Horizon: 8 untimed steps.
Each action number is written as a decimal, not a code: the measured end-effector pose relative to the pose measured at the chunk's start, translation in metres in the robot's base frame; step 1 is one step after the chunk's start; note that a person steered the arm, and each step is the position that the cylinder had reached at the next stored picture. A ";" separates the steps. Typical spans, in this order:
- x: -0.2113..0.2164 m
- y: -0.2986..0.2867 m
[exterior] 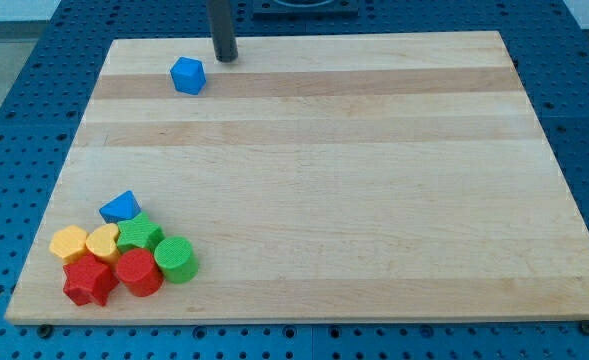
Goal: Slide the blue cube slightly right
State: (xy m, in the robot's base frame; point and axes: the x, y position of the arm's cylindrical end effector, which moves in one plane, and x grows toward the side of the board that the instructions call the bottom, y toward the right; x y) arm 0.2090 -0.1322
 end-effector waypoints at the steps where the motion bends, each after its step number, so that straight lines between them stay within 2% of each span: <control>1: -0.018 -0.022; 2: -0.003 -0.086; 3: 0.068 -0.100; 5: 0.102 -0.092; 7: 0.069 -0.078; 8: 0.069 -0.058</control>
State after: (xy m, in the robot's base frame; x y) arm 0.2776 -0.1906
